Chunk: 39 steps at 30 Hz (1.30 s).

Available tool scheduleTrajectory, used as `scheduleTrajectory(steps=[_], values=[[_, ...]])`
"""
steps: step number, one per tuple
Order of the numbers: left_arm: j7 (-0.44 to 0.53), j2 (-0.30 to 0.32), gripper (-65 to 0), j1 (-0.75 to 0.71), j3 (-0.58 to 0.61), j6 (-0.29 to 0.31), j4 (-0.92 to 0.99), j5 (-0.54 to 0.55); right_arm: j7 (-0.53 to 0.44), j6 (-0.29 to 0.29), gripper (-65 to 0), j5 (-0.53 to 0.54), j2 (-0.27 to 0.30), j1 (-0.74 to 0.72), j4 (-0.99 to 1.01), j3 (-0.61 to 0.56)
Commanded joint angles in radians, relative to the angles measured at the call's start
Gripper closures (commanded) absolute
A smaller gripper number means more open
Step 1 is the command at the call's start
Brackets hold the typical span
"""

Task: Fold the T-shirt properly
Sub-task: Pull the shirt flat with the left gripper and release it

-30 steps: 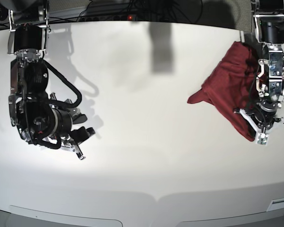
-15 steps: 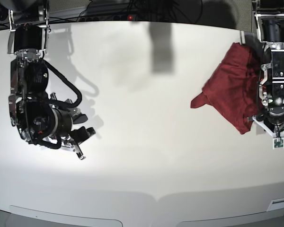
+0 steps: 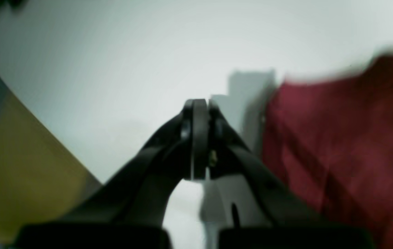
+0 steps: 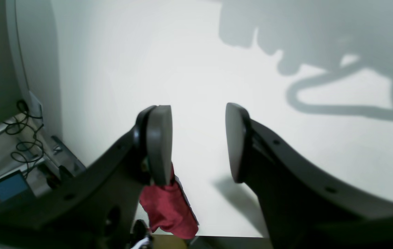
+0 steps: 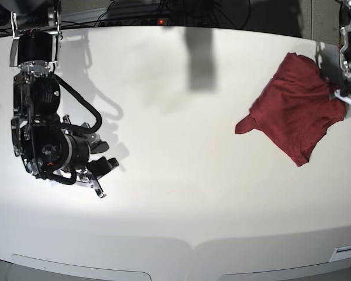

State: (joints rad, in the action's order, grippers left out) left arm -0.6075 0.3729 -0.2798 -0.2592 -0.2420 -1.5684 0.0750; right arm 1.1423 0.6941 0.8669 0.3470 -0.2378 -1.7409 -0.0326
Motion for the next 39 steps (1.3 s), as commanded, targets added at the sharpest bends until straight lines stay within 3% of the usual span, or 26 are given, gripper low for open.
scheduleTrajectory(steps=[1, 4, 9, 12, 14, 20, 25, 28, 32, 39], values=[[0.043, 0.013, 0.0, -0.014, -0.003, -0.003, -0.018, 0.02, 0.0, 0.004, -24.9, 0.01, 0.01, -0.025, -0.014, 0.006], [0.103, 0.004, 0.0, -0.067, -0.001, 0.043, -0.014, 0.112, 0.001, 0.004, -24.9, 0.009, 0.011, -0.025, -0.014, 0.006], [0.184, -0.004, 0.0, -0.079, -0.001, 0.069, 0.003, 0.17, 0.002, 0.004, -24.9, 0.009, 0.01, -0.025, -0.014, 0.006], [0.228, -0.01, 0.0, -0.049, -0.001, 0.193, 0.052, 0.241, 0.003, 0.004, -24.9, 0.009, 0.011, -0.025, -0.014, 0.006], [0.242, -0.025, 0.0, -0.008, -0.001, 0.233, 0.124, 0.236, 0.007, 0.004, -24.9, 0.009, 0.011, -0.025, -0.014, 0.006], [0.247, -0.04, 0.0, 0.156, -0.001, 0.262, 0.4, 0.134, 0.027, 0.004, -24.9, 0.009, 0.011, -0.025, -0.014, 0.006], [0.294, -0.048, 0.0, 0.273, 0.0, 0.514, 0.507, 0.138, 0.026, 0.004, -24.9, 0.009, 0.011, -0.025, -0.014, 0.006], [0.295, -0.074, 0.0, 0.317, 0.0, 0.58, 0.514, 0.134, 0.026, 0.004, -24.9, 0.008, 0.013, -0.025, -0.014, 0.006], [0.291, -0.119, 0.0, 0.354, 0.0, 0.716, 0.514, 0.134, 0.026, 0.004, -24.9, 0.008, 0.013, -0.025, -0.014, 0.006], [0.191, -0.208, 0.0, 0.335, 0.0, 0.729, 0.514, 0.135, 0.026, 0.004, -24.9, 0.001, 0.013, -0.025, -0.014, 0.006]])
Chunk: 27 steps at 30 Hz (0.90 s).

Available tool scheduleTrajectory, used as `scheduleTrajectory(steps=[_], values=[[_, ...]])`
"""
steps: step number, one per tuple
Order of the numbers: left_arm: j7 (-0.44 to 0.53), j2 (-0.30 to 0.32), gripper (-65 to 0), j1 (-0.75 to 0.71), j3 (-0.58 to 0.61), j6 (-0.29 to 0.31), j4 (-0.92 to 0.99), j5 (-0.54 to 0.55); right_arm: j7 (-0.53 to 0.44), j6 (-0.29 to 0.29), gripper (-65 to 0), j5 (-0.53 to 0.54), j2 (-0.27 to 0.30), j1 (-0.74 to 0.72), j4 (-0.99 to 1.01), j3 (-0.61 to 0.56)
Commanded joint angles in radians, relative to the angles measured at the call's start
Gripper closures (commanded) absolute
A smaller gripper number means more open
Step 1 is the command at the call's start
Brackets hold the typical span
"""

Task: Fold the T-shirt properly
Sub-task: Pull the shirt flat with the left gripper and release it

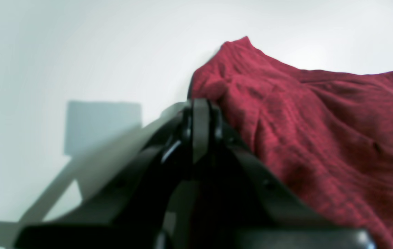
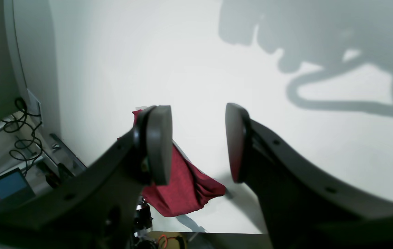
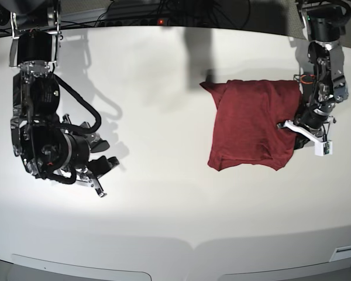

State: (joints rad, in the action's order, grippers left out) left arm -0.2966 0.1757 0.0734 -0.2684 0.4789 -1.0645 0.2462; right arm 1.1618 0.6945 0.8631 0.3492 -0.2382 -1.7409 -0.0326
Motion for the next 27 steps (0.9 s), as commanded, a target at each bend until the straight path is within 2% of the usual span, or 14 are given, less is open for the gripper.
scheduleTrajectory(steps=[1, 10, 14, 16, 18, 23, 27], values=[[-0.126, -0.02, 0.0, -0.024, 0.009, 0.008, 0.01, -0.036, 0.006, 0.004, -24.9, 0.005, 0.011, -0.024, -0.014, 0.006], [-0.133, -0.096, 0.0, -0.091, 0.009, 0.008, 0.009, 0.037, 0.004, 0.004, -24.9, 0.005, 0.01, -0.024, -0.014, 0.006], [-0.094, -0.094, 0.0, -0.09, 0.008, 0.007, -0.008, 0.035, -0.001, 0.004, -24.9, 0.005, 0.01, -0.024, -0.014, 0.006], [-0.048, -0.074, 0.0, -0.09, 0.007, -0.013, -0.046, 0.038, -0.002, 0.004, -24.9, 0.005, 0.01, -0.024, -0.014, 0.006], [-0.043, -0.045, 0.0, -0.091, 0.007, -0.041, -0.099, 0.07, -0.001, 0.004, -24.9, 0.005, 0.01, -0.024, -0.014, 0.006], [-0.054, 0.042, 0.0, -0.106, 0.007, -0.047, -0.215, 0.126, -0.002, 0.004, -24.9, 0.0, 0.01, -0.024, -0.014, 0.006], [-0.054, 0.124, 0.0, -0.156, 0.007, -0.119, -0.3, 0.129, -0.022, 0.004, -24.9, -0.047, 0.011, -0.024, -0.014, 0.006]])
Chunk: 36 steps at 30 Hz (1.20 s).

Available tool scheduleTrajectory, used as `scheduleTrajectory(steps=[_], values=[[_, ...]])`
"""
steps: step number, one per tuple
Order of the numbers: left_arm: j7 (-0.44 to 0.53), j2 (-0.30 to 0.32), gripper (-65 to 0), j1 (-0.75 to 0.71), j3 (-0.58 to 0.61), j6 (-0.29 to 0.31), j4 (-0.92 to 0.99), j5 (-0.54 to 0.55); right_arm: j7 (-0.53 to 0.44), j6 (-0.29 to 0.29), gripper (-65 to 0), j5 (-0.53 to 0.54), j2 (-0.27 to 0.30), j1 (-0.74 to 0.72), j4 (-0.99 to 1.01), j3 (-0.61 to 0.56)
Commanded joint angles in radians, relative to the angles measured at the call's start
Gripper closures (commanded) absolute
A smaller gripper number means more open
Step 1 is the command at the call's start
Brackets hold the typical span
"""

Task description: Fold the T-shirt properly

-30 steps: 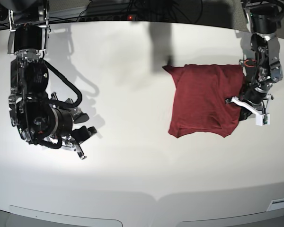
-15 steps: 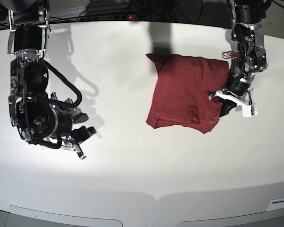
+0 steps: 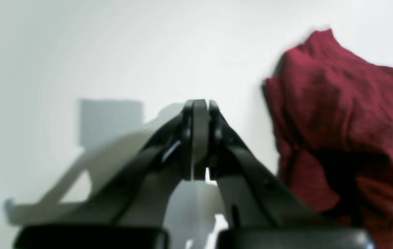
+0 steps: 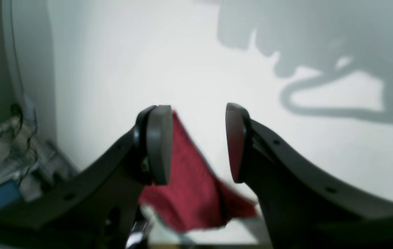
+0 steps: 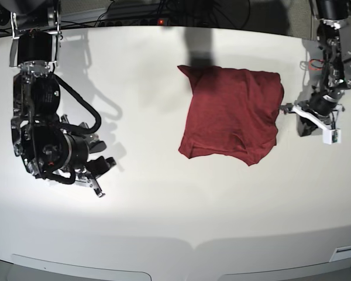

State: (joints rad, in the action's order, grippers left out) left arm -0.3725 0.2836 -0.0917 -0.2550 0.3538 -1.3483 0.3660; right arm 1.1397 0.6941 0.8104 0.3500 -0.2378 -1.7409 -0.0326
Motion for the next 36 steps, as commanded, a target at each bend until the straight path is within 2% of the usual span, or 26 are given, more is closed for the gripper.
scheduleTrajectory(steps=[1, 5, 8, 13, 18, 20, 24, 28, 33, 36], values=[[0.022, 0.039, 0.0, -0.013, -0.006, -0.014, -0.04, 0.021, -0.008, 0.004, -24.9, 0.005, 0.01, -0.024, -0.014, 0.006], [0.022, 0.126, 0.0, -0.143, -0.014, -0.055, -0.158, 0.119, -0.009, 0.004, -24.9, 0.039, 0.01, -0.024, -0.014, 0.006], [0.021, 0.151, 0.0, -0.257, -0.053, -0.092, -0.254, 0.136, 0.002, 0.004, -24.9, 0.034, 0.01, -0.021, -0.014, 0.006], [0.022, 0.129, 0.0, -0.442, -0.157, -0.096, -0.369, 0.143, 0.007, 0.004, -24.9, 0.035, 0.011, 0.042, -0.015, 0.006], [0.023, 0.059, 0.0, -0.587, -0.246, -0.093, -0.415, 0.14, 0.058, 0.004, -24.9, 0.1, 0.013, 0.123, -0.02, 0.007], [0.023, 0.026, 0.0, -0.632, -0.283, -0.079, -0.415, 0.139, 0.069, 0.004, -24.9, 0.11, 0.013, 0.155, -0.032, 0.009], [0.034, -0.038, 0.0, -0.705, -0.356, 0.005, -0.415, 0.139, 0.1, 0.004, -24.9, 0.11, 0.014, 0.234, -0.083, 0.04], [0.038, -0.087, 0.0, -0.759, -0.406, 0.075, -0.415, 0.137, 0.108, 0.004, -24.9, 0.11, 0.021, 0.347, -0.183, 0.117], [0.038, -0.106, 0.0, -0.806, -0.414, 0.12, -0.414, 0.132, 0.12, 0.004, -24.9, 0.124, 0.052, 0.551, -0.35, 0.231], [0.037, -0.106, 0.0, -0.832, -0.414, 0.127, -0.414, 0.132, 0.154, 0.004, -24.9, 0.196, 0.051, 0.688, -0.426, 0.306]])
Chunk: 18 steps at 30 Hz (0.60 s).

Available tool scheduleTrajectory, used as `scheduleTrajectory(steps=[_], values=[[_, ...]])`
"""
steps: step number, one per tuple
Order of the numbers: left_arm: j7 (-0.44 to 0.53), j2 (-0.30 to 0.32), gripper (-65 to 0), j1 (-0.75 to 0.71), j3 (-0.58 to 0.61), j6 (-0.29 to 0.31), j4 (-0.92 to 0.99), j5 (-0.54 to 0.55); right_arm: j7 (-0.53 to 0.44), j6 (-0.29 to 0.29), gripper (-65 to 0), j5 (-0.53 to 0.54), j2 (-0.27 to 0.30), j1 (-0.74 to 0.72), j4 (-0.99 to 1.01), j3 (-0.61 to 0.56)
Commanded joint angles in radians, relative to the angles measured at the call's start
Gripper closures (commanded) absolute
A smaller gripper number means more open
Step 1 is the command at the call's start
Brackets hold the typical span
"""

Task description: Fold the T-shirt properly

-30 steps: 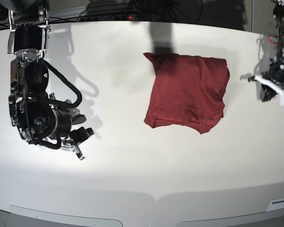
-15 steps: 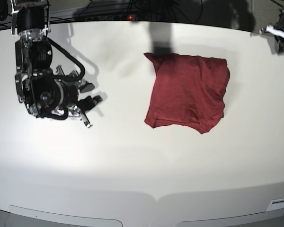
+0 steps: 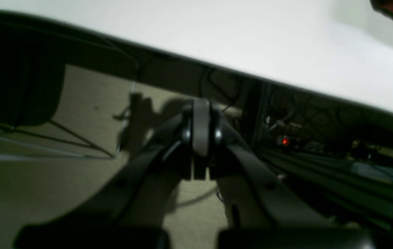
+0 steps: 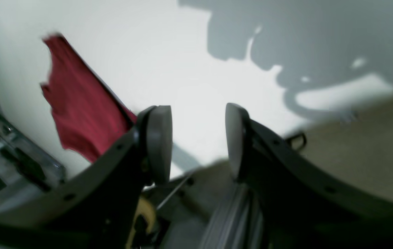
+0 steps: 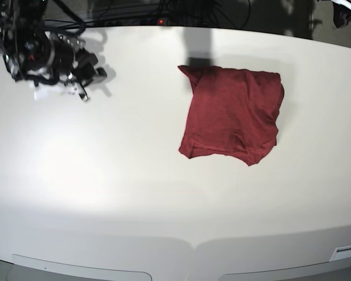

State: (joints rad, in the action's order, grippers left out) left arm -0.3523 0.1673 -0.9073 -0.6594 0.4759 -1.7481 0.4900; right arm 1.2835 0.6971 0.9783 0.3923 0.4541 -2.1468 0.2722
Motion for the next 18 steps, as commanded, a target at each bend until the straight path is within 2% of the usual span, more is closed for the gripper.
scheduleTrajectory(steps=[1, 4, 8, 12, 16, 18], values=[[0.018, 0.01, 0.0, -0.026, -0.009, 0.005, -0.014, 0.008, 0.027, 0.001, -24.9, 0.054, 0.009, 0.04, -0.035, 0.023], [0.019, 0.01, 0.0, -0.049, -0.009, 0.011, -0.008, 0.008, 0.042, 0.001, -24.9, 0.1, 0.009, 0.165, -0.047, 0.071], [0.073, 0.01, 0.0, -0.055, -0.008, 0.075, 0.056, -0.015, 0.035, 0.001, -24.9, 0.097, -0.002, 0.317, -0.047, 0.088], [0.162, 0.0, 0.0, -0.042, -0.007, 0.13, 0.174, -0.085, -0.071, 0.001, -24.9, 0.08, -0.002, 0.477, -0.047, 0.087], [0.19, 0.0, 0.0, 0.004, -0.008, 0.214, 0.324, -0.108, -0.28, 0.001, -24.9, -0.103, -0.006, 0.638, -0.045, 0.071], [0.19, 0.0, 0.0, 0.036, -0.007, 0.222, 0.403, -0.108, -0.349, 0.001, -24.9, -0.216, -0.028, 0.703, -0.043, 0.05]])
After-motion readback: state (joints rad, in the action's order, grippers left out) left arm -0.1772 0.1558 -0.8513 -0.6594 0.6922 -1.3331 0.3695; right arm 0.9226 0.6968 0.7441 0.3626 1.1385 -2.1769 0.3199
